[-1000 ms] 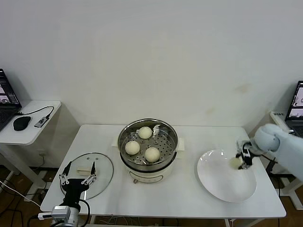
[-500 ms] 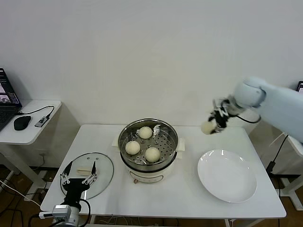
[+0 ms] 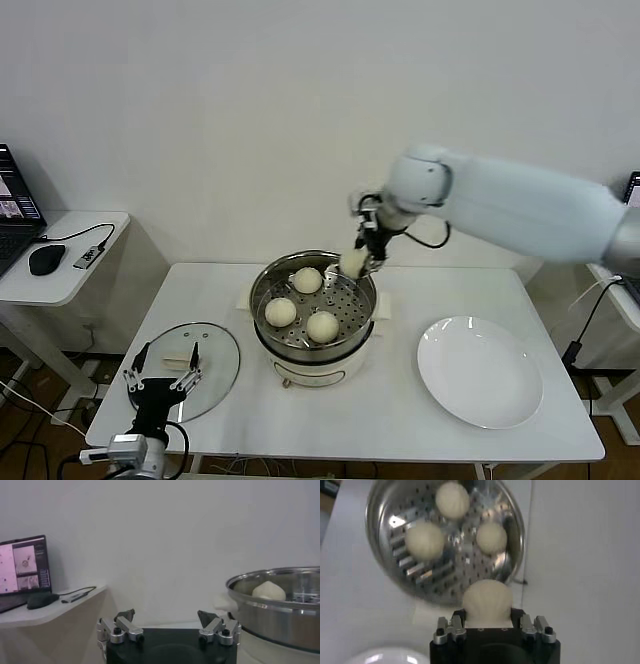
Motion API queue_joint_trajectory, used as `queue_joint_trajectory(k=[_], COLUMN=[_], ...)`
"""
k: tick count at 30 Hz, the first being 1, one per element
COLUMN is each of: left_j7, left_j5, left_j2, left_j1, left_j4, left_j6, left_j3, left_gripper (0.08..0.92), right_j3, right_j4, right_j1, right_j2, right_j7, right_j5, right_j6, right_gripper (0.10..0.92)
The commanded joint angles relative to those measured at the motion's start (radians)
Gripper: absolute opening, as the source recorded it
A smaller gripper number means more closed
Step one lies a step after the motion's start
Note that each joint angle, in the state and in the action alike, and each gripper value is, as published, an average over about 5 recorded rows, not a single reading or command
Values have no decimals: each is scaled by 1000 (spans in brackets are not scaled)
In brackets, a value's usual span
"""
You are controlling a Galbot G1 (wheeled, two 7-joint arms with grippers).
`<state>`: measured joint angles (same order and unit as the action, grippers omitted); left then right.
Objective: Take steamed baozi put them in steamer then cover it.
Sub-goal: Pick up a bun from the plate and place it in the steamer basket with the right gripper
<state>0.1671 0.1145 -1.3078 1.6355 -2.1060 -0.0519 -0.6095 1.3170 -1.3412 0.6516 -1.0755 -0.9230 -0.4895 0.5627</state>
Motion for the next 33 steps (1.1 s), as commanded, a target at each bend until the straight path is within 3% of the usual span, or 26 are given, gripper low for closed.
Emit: queue_joint_trajectory(k=[1, 26, 29, 33], left_j7=[1, 0, 1, 1], left_j5=[-1, -3, -3, -5], left_j2=[0, 1, -1, -3], left_j1=[1, 1, 1, 2], left_j4=[-5, -9, -10, -11], left_j6=[1, 4, 4, 4], left_j3=[-1, -9, -9, -8], left_gripper=[823, 823, 823, 823], right_j3=[26, -35, -58, -95], right_j4=[58, 152, 145, 105], right_j1=[-97, -212, -216, -199], right_j2=[-128, -123, -112, -76], right_j7=[36, 57, 67, 73], right_j5=[-13, 102, 105, 103], right_j6=[64, 45, 40, 38], right_gripper=[560, 560, 581, 682])
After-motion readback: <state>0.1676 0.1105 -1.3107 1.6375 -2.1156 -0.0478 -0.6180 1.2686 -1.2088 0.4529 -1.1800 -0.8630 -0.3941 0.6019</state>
